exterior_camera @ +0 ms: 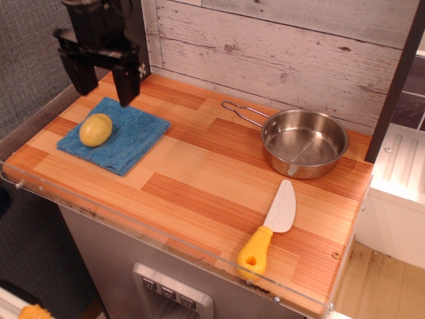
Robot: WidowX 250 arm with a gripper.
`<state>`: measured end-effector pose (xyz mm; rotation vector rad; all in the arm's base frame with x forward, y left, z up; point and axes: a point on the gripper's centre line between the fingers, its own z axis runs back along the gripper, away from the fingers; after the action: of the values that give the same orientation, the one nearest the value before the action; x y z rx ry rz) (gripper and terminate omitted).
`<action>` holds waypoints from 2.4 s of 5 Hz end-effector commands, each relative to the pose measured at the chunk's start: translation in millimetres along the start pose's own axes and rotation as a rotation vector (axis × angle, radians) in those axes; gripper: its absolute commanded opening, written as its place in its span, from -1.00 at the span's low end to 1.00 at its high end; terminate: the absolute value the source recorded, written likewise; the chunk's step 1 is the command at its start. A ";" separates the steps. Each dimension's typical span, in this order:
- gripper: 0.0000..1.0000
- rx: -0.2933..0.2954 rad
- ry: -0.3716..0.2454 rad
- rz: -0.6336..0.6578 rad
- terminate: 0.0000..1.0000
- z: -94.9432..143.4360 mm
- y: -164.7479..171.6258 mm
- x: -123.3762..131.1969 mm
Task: PICK OF THE MANGO AND PUT ON THE VESSAL
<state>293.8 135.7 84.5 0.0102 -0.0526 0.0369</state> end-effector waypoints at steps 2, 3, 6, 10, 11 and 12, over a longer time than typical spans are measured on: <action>1.00 0.086 -0.072 0.018 -1.00 -7.5 20.5 -8.7; 1.00 0.083 -0.056 0.041 -1.00 -15.0 34.8 -12.4; 1.00 0.072 -0.018 0.077 -1.00 -38.2 42.6 -11.5; -1.00 0.073 -0.044 0.078 -1.00 -38.2 34.2 -9.5; -1.00 0.091 -0.092 0.092 -1.00 -16.0 31.3 -11.6; -1.00 0.105 -0.149 0.096 -1.00 8.8 22.9 -12.2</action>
<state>279.4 154.9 81.3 0.0932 -0.1668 0.1403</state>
